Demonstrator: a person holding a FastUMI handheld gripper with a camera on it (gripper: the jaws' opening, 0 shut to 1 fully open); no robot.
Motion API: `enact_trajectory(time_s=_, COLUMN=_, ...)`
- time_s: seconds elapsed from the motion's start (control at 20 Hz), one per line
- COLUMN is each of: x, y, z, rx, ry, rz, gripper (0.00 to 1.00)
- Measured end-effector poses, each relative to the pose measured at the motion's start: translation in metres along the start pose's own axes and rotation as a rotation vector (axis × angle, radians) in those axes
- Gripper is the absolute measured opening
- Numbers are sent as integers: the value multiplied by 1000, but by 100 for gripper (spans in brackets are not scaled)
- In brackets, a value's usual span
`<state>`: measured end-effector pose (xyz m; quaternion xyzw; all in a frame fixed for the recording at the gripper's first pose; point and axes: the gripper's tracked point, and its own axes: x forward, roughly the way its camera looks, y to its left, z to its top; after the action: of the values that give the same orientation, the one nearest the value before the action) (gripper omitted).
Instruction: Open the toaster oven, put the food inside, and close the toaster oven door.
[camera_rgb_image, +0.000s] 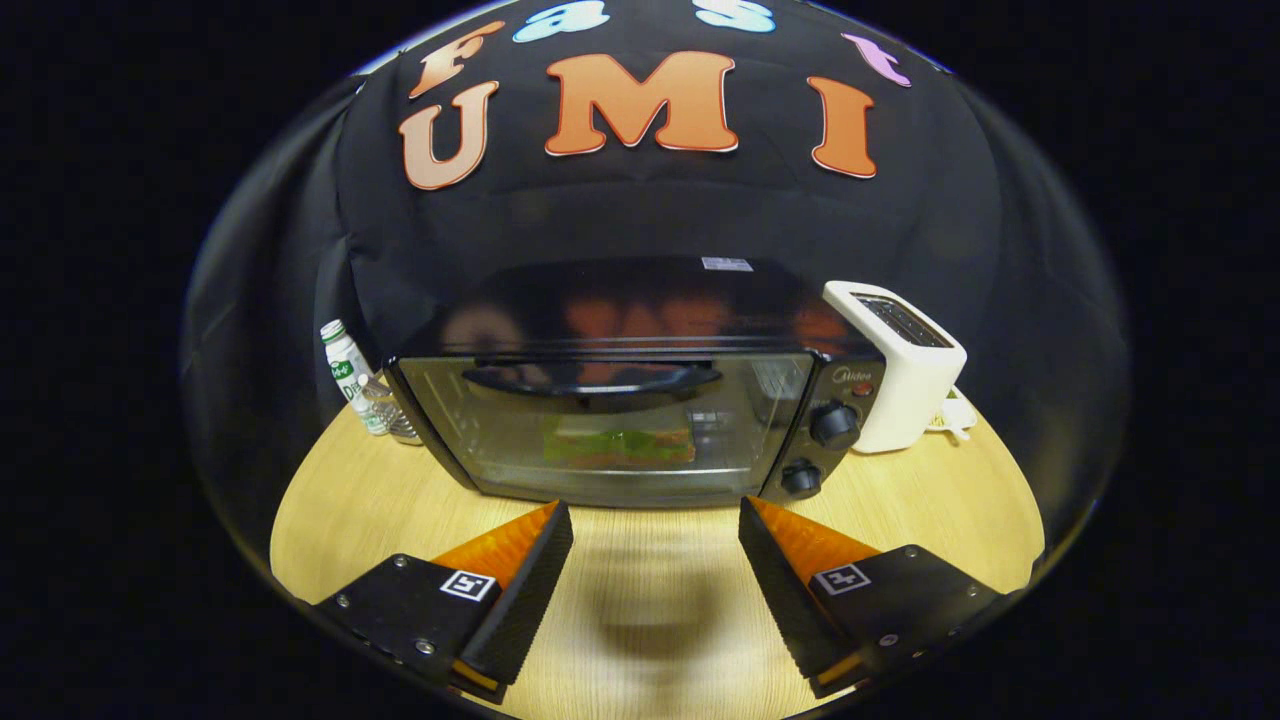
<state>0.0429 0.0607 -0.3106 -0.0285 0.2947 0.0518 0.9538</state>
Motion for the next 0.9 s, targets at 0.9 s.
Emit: enact_trajectory(time_s=0.9, x=-55, y=-74, z=193, rx=-4, ry=-276, rz=-79, gripper=99)
